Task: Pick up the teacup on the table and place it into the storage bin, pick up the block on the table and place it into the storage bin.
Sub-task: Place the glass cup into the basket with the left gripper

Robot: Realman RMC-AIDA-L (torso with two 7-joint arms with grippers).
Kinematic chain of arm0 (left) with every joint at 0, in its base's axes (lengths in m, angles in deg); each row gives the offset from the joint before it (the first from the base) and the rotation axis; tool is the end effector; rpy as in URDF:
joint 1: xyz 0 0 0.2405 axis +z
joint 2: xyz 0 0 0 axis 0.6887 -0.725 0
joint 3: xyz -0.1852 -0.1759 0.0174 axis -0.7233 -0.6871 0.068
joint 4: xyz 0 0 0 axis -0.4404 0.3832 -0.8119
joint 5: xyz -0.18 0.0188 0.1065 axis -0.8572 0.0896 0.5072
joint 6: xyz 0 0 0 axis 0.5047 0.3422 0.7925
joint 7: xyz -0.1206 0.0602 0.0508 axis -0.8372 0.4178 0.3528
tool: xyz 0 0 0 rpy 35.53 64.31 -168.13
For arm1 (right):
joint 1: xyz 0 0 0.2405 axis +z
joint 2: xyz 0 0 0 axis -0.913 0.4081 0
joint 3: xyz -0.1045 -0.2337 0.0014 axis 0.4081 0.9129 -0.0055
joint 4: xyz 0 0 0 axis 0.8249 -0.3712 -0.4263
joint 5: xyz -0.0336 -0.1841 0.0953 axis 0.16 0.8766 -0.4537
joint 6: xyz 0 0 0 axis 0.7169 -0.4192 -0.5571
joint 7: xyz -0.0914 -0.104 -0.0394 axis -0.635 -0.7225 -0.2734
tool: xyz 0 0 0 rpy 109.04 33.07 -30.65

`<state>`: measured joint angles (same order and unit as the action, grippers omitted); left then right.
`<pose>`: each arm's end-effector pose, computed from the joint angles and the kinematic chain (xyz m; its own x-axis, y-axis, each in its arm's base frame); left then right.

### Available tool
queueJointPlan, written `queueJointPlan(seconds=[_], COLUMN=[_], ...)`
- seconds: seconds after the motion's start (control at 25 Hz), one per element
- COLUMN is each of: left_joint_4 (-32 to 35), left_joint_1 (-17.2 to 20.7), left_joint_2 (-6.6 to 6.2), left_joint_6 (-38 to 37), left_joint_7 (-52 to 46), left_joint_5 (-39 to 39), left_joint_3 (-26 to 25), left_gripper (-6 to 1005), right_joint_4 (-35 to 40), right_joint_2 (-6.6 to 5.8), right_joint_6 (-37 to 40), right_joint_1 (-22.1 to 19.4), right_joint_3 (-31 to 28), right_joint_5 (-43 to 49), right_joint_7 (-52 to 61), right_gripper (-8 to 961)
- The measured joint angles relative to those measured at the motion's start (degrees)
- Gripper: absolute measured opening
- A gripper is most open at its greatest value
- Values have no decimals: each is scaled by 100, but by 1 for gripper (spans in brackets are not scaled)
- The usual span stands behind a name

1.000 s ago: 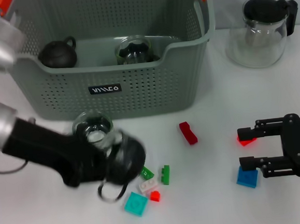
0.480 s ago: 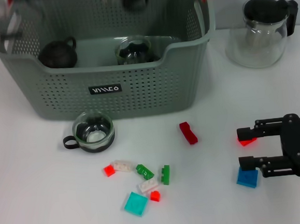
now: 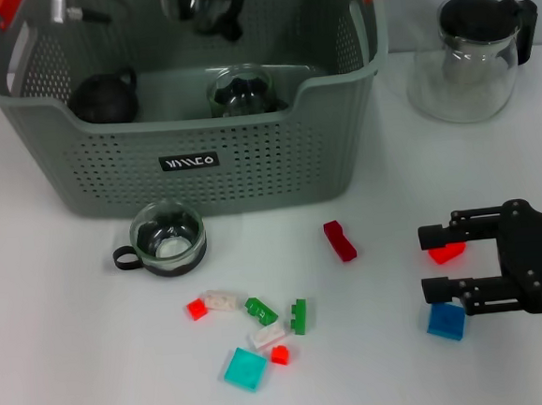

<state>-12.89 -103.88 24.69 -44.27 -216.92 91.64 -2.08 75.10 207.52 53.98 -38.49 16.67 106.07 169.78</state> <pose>-0.1158 0.4905 0.0476 0.6300 0.6748 0.3844 0.7762 -0.5316 -0.3391 0.2517 0.2931 0.0230 0.8358 -0.2921 -0.4649 -0.3108 -0.9497 0.0378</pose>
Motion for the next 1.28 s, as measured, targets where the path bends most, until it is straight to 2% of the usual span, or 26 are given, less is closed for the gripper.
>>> queueJointPlan(seconds=[0.12,0.28,0.68,0.96,1.08,1.16,1.2,1.28], left_joint_4=[-147,-309,-706,-711,-408,114,442,1242], left_joint_1=[-113,-228,-349,-359,-244,12,178,697], left_joint_2=[87,265,557,560,588,673,721,826], left_joint_6=[196,439,890,881,709,461,313,-246], left_joint_7=[-167,-523,-625,-639,-577,-347,-168,580], left_joint_5=[553,1362,2153,2147,2022,1689,1451,367], left_joint_3=[86,392,550,540,393,125,-34,-483], left_gripper=[126,138,169,191,200,206,244,319], right_joint_4=[-7,-28,-88,-149,-149,-149,-149,-149], right_joint_2=[22,34,31,26,20,15,14,10], right_joint_6=[-1,-4,-8,-7,-7,-6,-3,-6], right_joint_1=[28,39,90,104,105,107,110,114], right_joint_3=[0,1,2,1,2,1,1,-8], right_joint_5=[0,0,1,1,2,2,1,0], right_joint_7=[10,-3,-14,-21,-24,-24,-26,-29], right_gripper=[686,686,686,685,685,685,685,685])
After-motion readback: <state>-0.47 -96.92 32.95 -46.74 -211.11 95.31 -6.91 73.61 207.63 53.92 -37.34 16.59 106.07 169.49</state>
